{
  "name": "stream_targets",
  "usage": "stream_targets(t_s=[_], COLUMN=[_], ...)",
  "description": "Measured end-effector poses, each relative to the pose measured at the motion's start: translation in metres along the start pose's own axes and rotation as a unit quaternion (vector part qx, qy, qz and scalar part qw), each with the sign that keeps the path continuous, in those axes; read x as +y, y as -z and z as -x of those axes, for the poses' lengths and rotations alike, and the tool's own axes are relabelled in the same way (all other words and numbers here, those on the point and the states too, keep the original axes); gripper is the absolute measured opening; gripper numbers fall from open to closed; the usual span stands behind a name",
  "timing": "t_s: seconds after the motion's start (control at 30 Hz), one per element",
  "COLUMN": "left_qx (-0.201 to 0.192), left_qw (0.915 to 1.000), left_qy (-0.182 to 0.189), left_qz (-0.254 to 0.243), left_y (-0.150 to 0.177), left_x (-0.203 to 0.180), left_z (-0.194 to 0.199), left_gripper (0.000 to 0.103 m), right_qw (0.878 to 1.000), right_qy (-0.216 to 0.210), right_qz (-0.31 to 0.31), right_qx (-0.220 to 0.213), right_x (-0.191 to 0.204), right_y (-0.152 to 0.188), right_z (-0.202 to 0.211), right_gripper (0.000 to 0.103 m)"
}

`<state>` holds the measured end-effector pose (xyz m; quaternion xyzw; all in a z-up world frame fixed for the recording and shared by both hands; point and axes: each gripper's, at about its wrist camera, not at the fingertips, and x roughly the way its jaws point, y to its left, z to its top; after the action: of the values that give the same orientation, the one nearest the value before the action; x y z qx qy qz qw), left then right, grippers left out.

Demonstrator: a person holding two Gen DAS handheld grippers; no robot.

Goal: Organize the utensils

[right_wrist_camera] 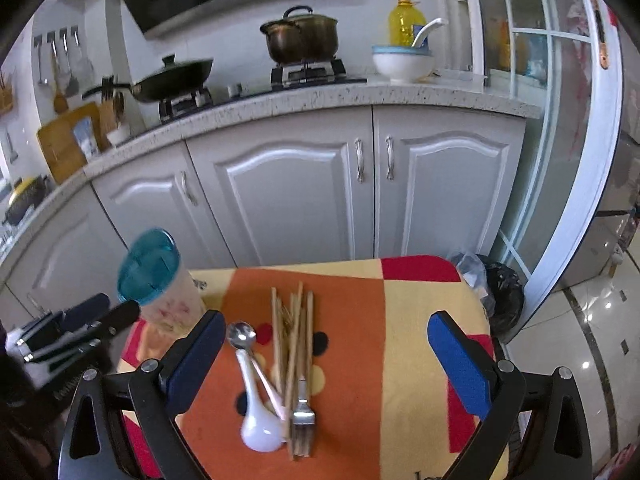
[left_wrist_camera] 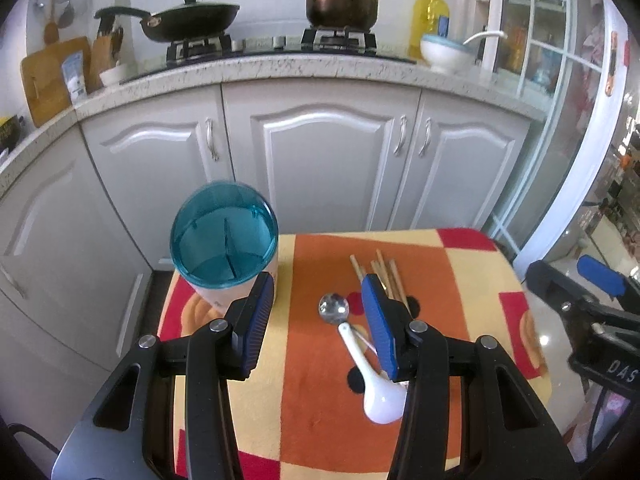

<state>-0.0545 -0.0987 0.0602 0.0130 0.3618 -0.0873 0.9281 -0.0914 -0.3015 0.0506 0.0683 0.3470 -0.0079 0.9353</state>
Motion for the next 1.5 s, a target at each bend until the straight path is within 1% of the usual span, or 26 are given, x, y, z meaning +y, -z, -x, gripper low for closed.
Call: stream_targets(t_s=[0.13, 0.23, 0.43, 0.67, 1.5], left_qx=[-0.004, 0.003, -0.001, -0.003, -0.001], left_qw=[1.0, 1.0, 0.9999, 0.9999, 0.9999], left_qy=[-0.001, 0.002, 0.001, 0.002, 0.003], left_qz=[0.001, 0.005, 0.011, 0.016, 0.015], left_y=[0.004, 0.006, 0.004, 0.001, -0.002], left_x=[-0.003, -0.005, -0.002, 0.001, 0.003], left_z=[0.004, 0.003, 0.006, 0.008, 0.01], left_gripper=[0.045, 0.045, 0.045, 0.045, 0.045], right_qw=[1.0, 1.0, 1.0, 0.999, 0.999], right_qy=[0.013, 0.014, 0.023, 0.025, 0.024], right_qz=[0.004, 0.001, 0.005, 0.011, 0.016], right_qx=[-0.002, -0.006, -0.009, -0.021, -0.015], right_x=[0.008, 0.007, 0.014, 0.018, 0.024], right_y=[-0.003, -0.003, -0.005, -0.01, -0.011], right_z=[0.007, 0.012, 0.015, 0.021, 0.017], right_gripper=[0.101, 0.101, 0.101, 0.101, 0.101])
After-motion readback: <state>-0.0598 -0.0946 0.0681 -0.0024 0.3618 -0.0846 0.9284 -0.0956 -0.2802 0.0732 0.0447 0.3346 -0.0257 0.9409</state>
